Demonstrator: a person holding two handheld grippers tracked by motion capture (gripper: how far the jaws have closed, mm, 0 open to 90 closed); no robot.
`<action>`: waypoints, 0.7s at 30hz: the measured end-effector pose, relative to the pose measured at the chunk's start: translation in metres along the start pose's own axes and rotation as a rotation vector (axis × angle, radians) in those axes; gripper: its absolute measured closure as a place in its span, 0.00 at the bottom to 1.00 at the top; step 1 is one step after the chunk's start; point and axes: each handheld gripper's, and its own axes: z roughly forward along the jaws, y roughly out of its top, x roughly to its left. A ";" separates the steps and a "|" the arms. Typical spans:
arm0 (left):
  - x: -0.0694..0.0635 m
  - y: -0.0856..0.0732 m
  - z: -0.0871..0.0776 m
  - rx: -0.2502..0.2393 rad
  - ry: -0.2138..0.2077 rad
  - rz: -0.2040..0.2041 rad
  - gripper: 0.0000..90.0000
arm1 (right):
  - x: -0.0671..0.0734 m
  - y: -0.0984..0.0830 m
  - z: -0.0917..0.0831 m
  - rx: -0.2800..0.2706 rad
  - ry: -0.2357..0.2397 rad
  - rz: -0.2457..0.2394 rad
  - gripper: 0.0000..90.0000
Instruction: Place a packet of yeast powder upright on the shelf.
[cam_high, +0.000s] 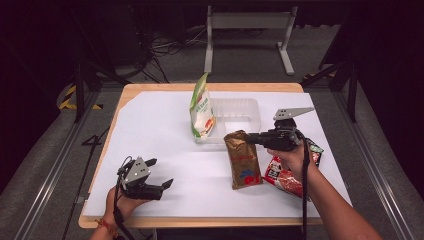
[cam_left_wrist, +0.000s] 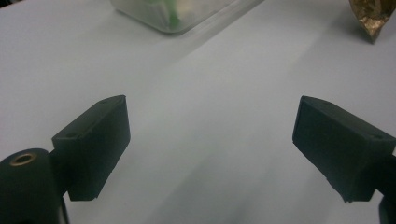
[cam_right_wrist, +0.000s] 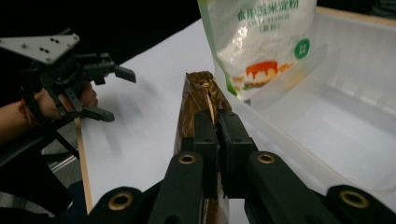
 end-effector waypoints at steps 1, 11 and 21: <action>0.000 0.000 -0.001 -0.003 0.004 0.000 0.13 | 0.002 0.002 -0.003 -0.016 -0.002 -0.005 0.97; 0.002 0.000 -0.003 -0.019 0.003 -0.009 0.13 | 0.017 0.010 -0.017 -0.113 -0.018 -0.052 0.97; 0.002 0.000 -0.003 -0.018 0.002 -0.011 0.13 | 0.018 0.023 -0.025 -0.245 -0.057 -0.001 0.97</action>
